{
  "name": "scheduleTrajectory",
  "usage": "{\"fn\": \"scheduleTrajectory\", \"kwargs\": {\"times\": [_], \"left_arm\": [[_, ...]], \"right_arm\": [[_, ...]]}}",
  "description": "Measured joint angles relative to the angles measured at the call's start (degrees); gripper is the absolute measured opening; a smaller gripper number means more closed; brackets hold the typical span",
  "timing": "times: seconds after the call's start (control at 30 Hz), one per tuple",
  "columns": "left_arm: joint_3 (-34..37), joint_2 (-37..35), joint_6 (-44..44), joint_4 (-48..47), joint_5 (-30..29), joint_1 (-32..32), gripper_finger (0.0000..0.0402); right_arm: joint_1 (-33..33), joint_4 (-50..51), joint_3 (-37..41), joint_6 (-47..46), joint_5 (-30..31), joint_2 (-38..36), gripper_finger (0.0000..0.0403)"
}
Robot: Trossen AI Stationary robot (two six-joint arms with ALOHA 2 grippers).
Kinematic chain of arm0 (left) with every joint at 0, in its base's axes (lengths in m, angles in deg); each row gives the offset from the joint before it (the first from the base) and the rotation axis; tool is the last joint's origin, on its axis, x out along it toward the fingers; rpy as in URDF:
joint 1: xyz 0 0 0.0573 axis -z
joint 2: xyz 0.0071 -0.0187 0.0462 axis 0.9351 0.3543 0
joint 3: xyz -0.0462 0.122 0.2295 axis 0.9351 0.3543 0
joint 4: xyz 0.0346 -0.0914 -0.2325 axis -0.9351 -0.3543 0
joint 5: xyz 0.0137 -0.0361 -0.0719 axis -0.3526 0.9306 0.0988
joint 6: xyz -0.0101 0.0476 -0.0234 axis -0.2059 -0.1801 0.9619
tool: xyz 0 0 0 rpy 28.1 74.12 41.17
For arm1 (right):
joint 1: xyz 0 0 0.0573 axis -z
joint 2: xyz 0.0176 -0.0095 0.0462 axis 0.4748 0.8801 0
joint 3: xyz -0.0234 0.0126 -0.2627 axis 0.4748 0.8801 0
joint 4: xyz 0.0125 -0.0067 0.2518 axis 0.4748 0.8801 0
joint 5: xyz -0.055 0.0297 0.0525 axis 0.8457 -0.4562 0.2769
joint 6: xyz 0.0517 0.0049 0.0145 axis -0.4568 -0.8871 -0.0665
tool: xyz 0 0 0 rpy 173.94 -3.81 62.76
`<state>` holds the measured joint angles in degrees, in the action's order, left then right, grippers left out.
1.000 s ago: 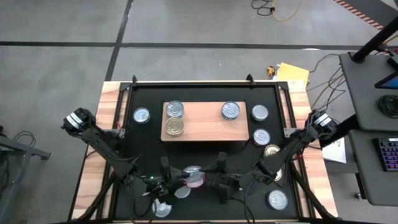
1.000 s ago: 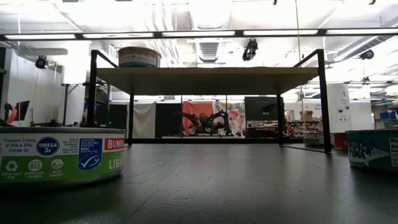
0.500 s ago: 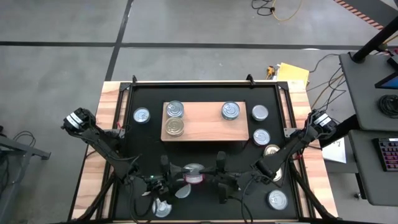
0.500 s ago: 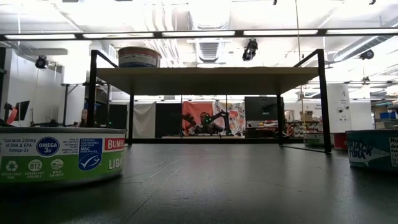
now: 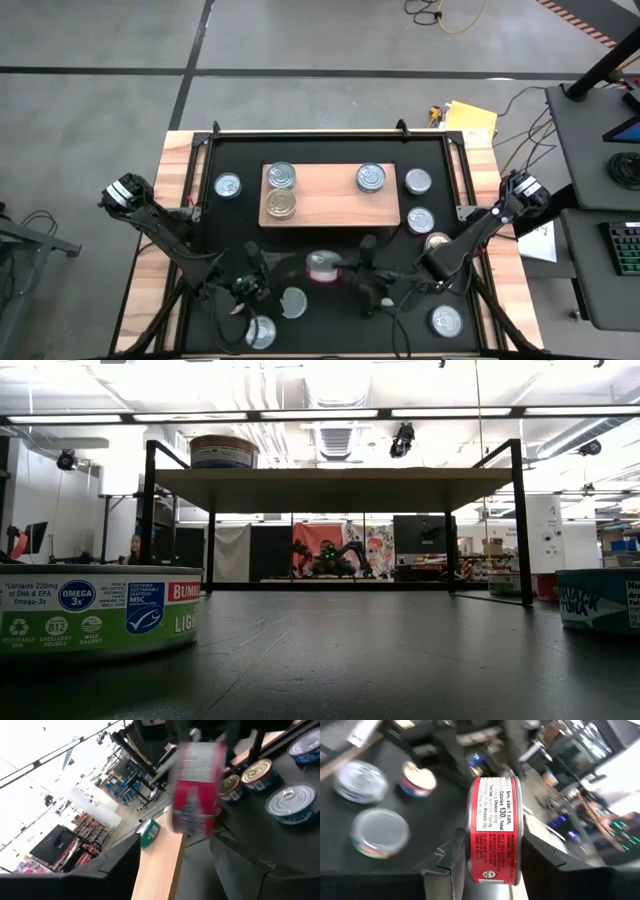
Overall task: Stack canned seafood by type on shelf
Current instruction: Put the red tuna can on the shelf
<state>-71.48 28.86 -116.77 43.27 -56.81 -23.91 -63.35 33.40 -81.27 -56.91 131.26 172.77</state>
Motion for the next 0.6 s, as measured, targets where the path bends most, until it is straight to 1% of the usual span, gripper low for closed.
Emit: {"fn": "scheduleTrajectory", "kwargs": {"times": [0.07, 0.13, 0.3, 0.4, 0.5, 0.6], "left_arm": [[0.04, 0.00, 0.96, -0.49, -0.12, 0.00, 0.0221], [0.04, 0.00, 2.73, -1.01, -1.73, 0.04, 0.0221], [0.04, 0.00, 10.09, -2.24, -10.57, 0.11, 0.0222], [0.04, -0.02, 17.97, -3.71, -13.14, 0.09, 0.0221], [0.56, -0.02, 22.78, -7.25, -13.32, 0.11, 0.0219], [1.36, -0.02, 25.81, -8.12, -13.34, 0.11, 0.0215]], "right_arm": [[0.02, 2.18, 0.00, -0.56, 3.39, -0.51, 0.0136], [0.05, 5.42, 0.00, -0.57, 6.90, -0.69, 0.0136], [0.24, 13.22, 0.02, 0.14, 12.89, -0.71, 0.0136], [0.82, 15.85, 0.02, 1.87, 14.61, -0.56, 0.0136], [1.99, 16.63, 0.09, 3.72, 14.78, -0.49, 0.0136], [3.75, 16.73, 0.09, 4.76, 14.78, -0.49, 0.0136]]}}
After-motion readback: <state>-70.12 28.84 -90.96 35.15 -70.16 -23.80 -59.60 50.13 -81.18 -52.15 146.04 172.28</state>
